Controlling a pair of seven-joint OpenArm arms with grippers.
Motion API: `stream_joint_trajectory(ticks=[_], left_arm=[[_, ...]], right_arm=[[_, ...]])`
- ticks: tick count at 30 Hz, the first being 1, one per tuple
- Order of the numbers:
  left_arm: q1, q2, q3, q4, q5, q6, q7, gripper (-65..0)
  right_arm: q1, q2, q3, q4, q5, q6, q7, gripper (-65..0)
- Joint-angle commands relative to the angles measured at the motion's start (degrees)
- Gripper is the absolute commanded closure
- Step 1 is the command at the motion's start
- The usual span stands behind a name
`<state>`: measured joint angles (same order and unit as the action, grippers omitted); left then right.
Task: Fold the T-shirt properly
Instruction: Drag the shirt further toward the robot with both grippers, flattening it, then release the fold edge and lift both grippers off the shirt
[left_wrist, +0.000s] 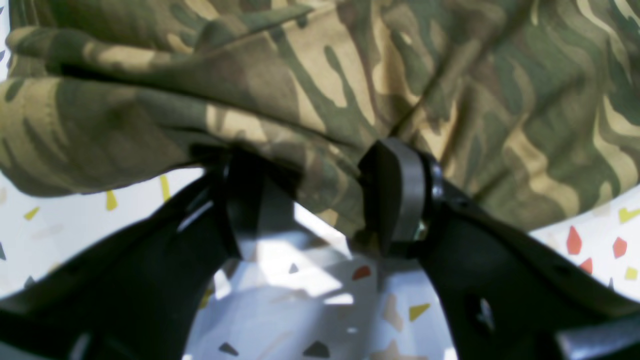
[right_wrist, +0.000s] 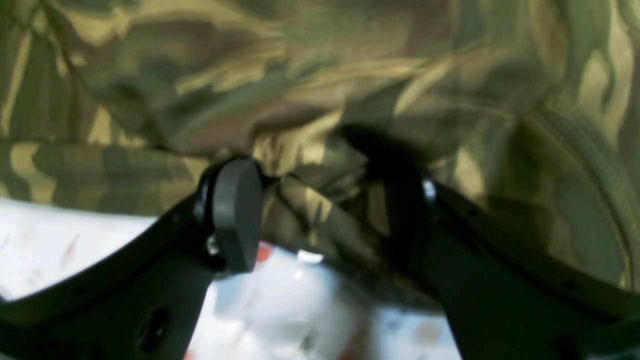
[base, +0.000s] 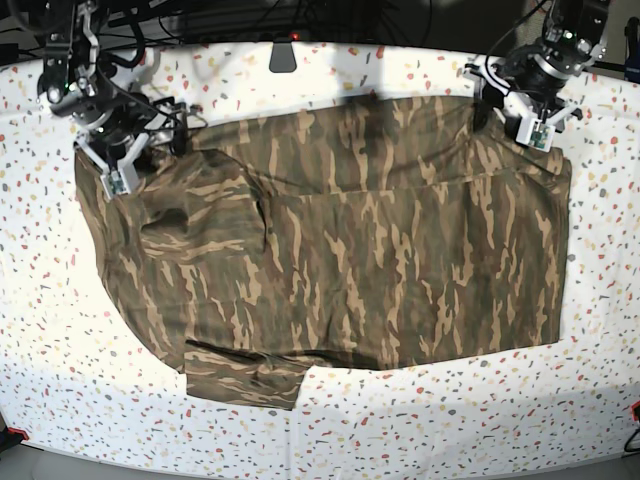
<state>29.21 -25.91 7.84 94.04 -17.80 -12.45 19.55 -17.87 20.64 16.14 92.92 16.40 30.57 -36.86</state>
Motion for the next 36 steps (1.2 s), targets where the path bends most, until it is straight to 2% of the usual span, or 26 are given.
stream_joint_trajectory(ticks=[1,4,7,10,13,18,24,27,36], left_arm=[[2.05,0.48,1.53,-2.91,1.27,-1.29,18.14,-34.3],[2.05,0.48,1.53,-2.91,1.29,-1.29,18.25,-34.3],[2.05,0.46,1.53,-2.91,1.51,-1.29,18.93,-34.3],[2.12,0.46,1.53,-2.91,4.26,-1.25,19.93,-34.3],[3.19,0.48,1.53,-2.91,4.72,-0.44,20.28,-34.3],[5.9,0.11,1.53,-2.91,7.15,-0.46,20.28,-34.3],[8.59,0.0,1.03,-2.91,10.36,0.02,20.28,-34.3],[9.18,0.0,-1.38,-2.91,10.34,1.75,20.37,-34.3],[8.9,0.0,-14.73,-2.91,10.34,1.77,19.87,-34.3]], right_arm=[[1.4,0.96,0.39,-1.57,-1.97,-1.22,-0.31,-37.5],[2.38,1.09,0.39,-3.8,-0.59,-1.11,-2.49,-37.5],[0.83,1.07,0.39,-3.39,3.58,0.81,-5.22,-37.5],[-2.6,1.09,0.39,-3.3,6.27,2.86,-7.91,-37.5],[-8.2,1.07,0.42,-2.29,7.28,5.16,-7.45,-37.5],[-15.87,0.87,0.39,2.54,11.61,5.29,-6.95,-37.5],[-19.47,0.74,0.39,9.11,12.37,5.27,-7.15,-37.5],[-19.45,0.28,0.39,12.39,12.39,4.94,-7.17,-37.5],[-18.95,-1.11,0.39,16.57,12.39,4.98,-6.27,-37.5]])
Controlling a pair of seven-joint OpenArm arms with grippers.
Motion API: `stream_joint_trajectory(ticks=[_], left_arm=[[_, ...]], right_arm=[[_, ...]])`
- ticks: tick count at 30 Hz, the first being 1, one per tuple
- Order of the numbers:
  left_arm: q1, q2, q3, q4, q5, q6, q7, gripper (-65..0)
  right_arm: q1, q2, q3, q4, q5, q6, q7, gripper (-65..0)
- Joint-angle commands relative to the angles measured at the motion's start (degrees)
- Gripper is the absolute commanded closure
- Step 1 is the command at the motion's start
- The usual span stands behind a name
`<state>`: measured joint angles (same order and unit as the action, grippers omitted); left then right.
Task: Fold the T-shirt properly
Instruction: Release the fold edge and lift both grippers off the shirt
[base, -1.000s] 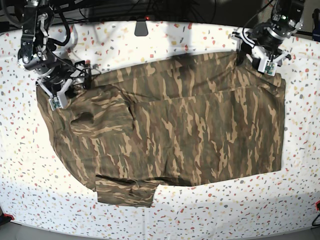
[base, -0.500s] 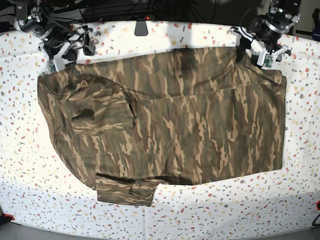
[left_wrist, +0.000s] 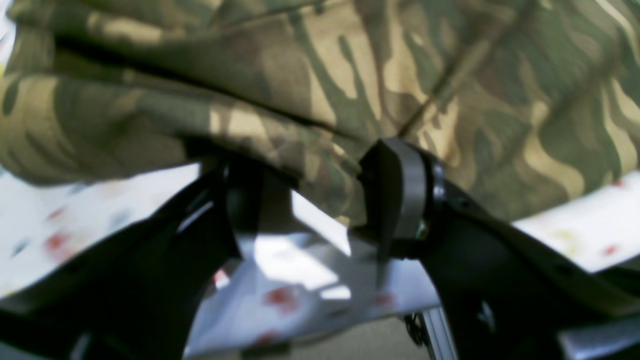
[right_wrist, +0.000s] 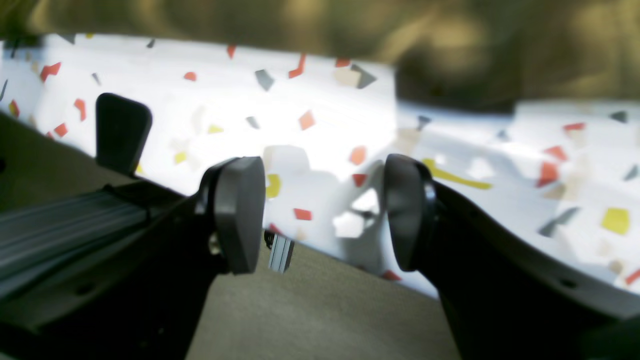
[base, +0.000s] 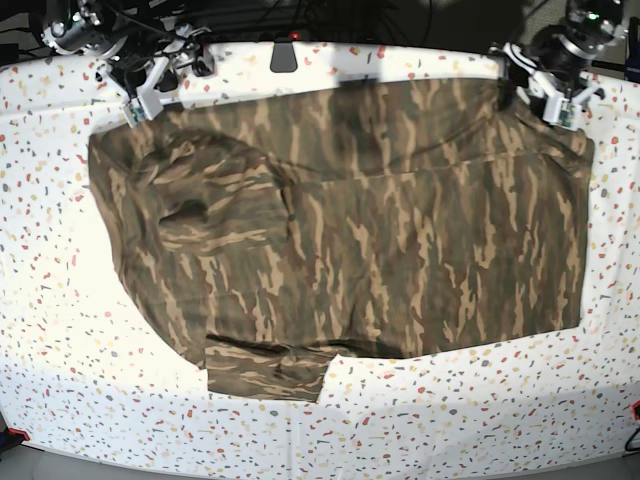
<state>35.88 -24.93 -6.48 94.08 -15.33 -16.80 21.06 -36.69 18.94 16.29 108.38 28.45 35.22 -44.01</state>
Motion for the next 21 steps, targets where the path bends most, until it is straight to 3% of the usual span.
stream_joint_trajectory(ticks=[1,6,14,21], left_arm=[[2.08,-1.01,-1.64,-2.91,7.87,6.1,18.25,-34.3],[1.11,-0.98,-5.11,0.2,7.89,7.21,18.45,-34.3],[1.18,-0.94,-5.16,11.82,21.09,22.03,27.5,-34.3],[1.2,-0.63,-5.09,13.27,13.7,20.85,22.75,-34.3]], right_arm=[[-0.13,0.59,0.24,1.11,0.42,0.33,1.16,-37.5],[-0.11,0.59,0.24,1.11,0.76,0.33,1.55,-37.5],[1.79,0.59,0.24,1.11,0.76,0.33,1.51,-37.5],[5.03,0.57,0.15,1.11,3.91,0.35,1.62,-37.5]])
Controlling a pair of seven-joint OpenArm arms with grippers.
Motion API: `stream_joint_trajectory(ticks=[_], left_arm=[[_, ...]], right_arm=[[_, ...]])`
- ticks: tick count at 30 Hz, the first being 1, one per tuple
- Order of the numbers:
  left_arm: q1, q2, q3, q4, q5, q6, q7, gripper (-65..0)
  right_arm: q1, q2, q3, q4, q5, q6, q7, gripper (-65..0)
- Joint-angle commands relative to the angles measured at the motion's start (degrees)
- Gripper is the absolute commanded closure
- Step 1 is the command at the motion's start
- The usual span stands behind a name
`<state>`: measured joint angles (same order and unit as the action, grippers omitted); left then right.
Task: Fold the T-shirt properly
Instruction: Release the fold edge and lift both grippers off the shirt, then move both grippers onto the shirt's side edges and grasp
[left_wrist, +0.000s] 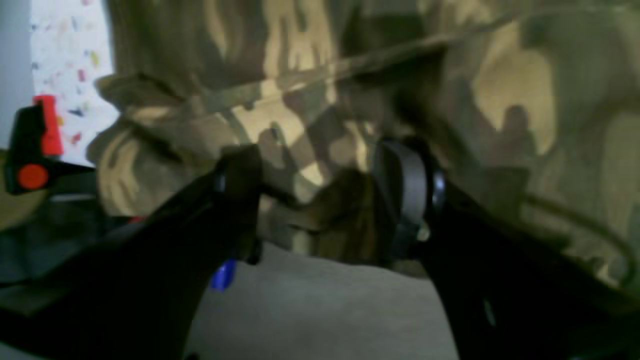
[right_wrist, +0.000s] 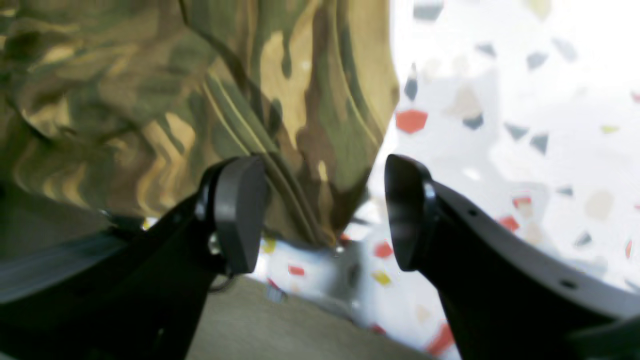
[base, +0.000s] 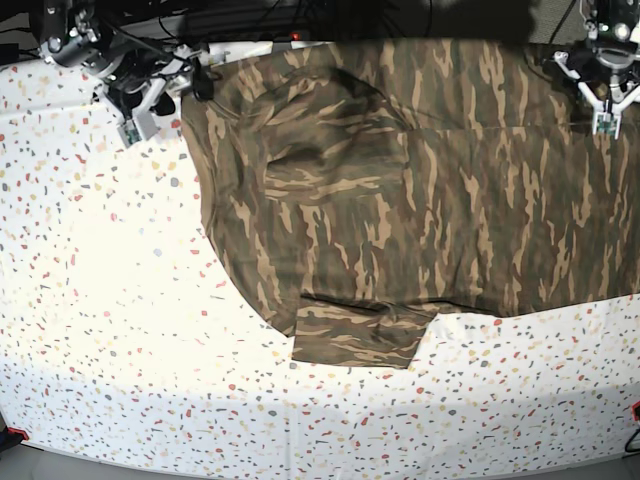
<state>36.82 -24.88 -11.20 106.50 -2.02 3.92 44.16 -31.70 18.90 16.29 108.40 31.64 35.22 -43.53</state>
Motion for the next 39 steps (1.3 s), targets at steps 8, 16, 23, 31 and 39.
stream_joint_trajectory(ticks=[8,16,23,31,39], left_arm=[[0.15,-0.5,-0.37,0.85,-1.07,-0.72,-1.27,-34.3],[0.11,-0.26,-0.37,0.85,-1.07,-0.76,-2.8,-34.3],[-3.45,3.06,-0.33,0.85,-5.18,-6.43,-4.63,-34.3],[-7.63,9.27,-0.31,0.85,-7.72,-13.42,-4.96,-34.3],[-7.67,10.73,1.44,0.85,-7.69,-15.34,-6.8,-34.3]], right_arm=[[11.41,0.59,-14.69,-0.42,-0.59,0.35,4.81,-37.5],[19.43,0.63,-32.3,-12.26,-16.09,-9.09,5.68,-37.5],[19.17,0.66,-25.55,-17.05,-24.85,-13.88,5.95,-37.5],[18.12,0.87,-14.64,-17.05,-25.44,-13.84,4.13,-37.5],[14.43,1.14,-8.98,-17.05,-25.49,-13.79,4.02,-37.5]])
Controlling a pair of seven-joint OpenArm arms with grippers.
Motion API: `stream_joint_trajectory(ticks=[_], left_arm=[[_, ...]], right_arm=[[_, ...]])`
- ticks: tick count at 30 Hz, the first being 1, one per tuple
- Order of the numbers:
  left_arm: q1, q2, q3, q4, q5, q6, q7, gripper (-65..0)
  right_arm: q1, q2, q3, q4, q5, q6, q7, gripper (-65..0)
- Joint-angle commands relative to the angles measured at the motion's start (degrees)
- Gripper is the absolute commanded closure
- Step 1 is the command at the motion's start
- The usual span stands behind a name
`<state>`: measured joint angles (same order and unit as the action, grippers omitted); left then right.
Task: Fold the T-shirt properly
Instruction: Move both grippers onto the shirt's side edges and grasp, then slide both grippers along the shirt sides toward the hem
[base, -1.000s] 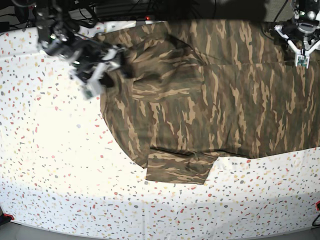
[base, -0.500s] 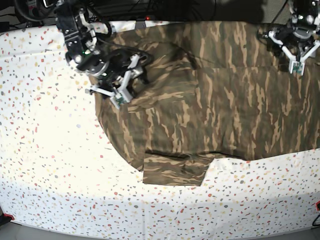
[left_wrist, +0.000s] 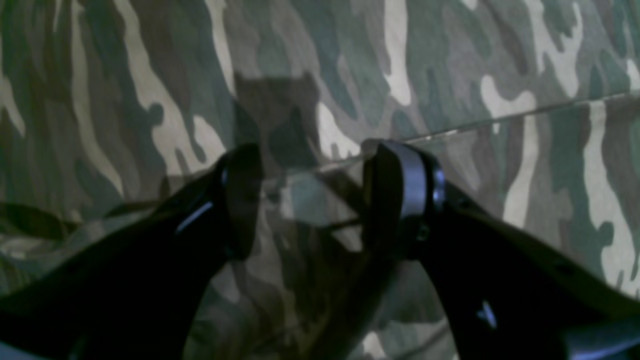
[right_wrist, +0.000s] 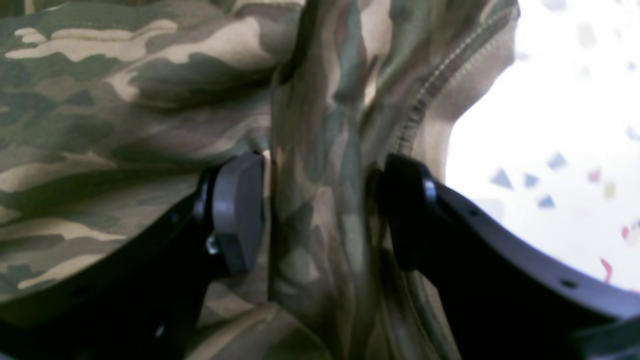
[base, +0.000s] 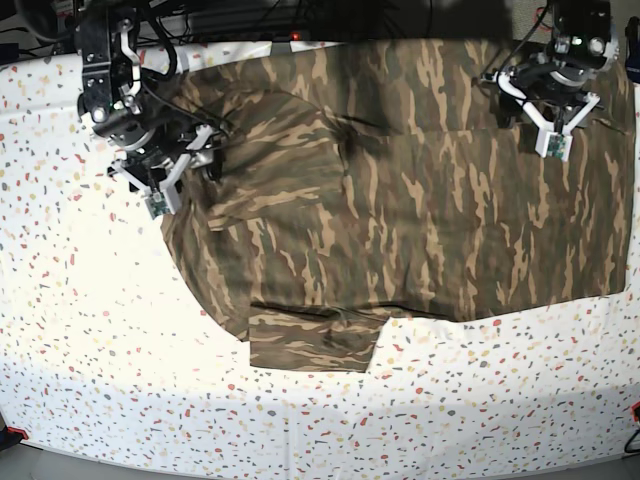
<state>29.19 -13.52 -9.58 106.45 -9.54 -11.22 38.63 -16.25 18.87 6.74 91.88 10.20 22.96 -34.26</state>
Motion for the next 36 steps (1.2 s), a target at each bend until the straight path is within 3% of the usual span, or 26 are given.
stream_joint_trajectory(ticks=[1,8,12,18,24,27,30,36], left_arm=[[-0.11,-0.66,0.37,0.9,-0.15,-0.2,-1.88,-34.3],[-4.92,-0.63,7.3,-3.67,0.02,-0.17,-1.79,-34.3],[-9.42,-0.66,11.8,-9.46,0.07,-0.2,-1.79,-34.3],[-13.44,-0.68,13.4,-14.93,1.31,-0.13,2.84,-34.3],[-10.45,-0.96,13.4,-14.88,3.69,-0.11,8.41,-34.3],[-8.85,-0.98,13.4,-14.86,4.2,-0.11,11.54,-34.3],[-8.07,-1.64,13.4,-14.82,4.15,0.07,11.91,-34.3],[-10.23,-2.71,13.4,-13.2,4.15,0.07,11.96,-34.3]], right_arm=[[-1.4,1.14,1.55,-0.52,-4.07,-1.51,-5.46,-37.5],[-5.51,4.96,7.63,-0.52,-3.61,-1.57,-5.68,-37.5],[-5.92,7.04,8.41,-0.5,1.03,-1.53,-6.08,-37.5],[-5.35,6.95,8.24,-0.5,3.98,-1.05,-6.08,-37.5],[-5.29,6.67,8.24,-0.5,4.04,1.25,-6.08,-37.5],[-4.83,6.67,8.24,-0.5,7.13,2.97,-6.78,-37.5],[-3.87,6.47,8.24,-0.44,10.03,3.72,-7.41,-37.4],[-0.81,6.51,8.24,1.77,10.21,3.69,-7.72,-37.5]])
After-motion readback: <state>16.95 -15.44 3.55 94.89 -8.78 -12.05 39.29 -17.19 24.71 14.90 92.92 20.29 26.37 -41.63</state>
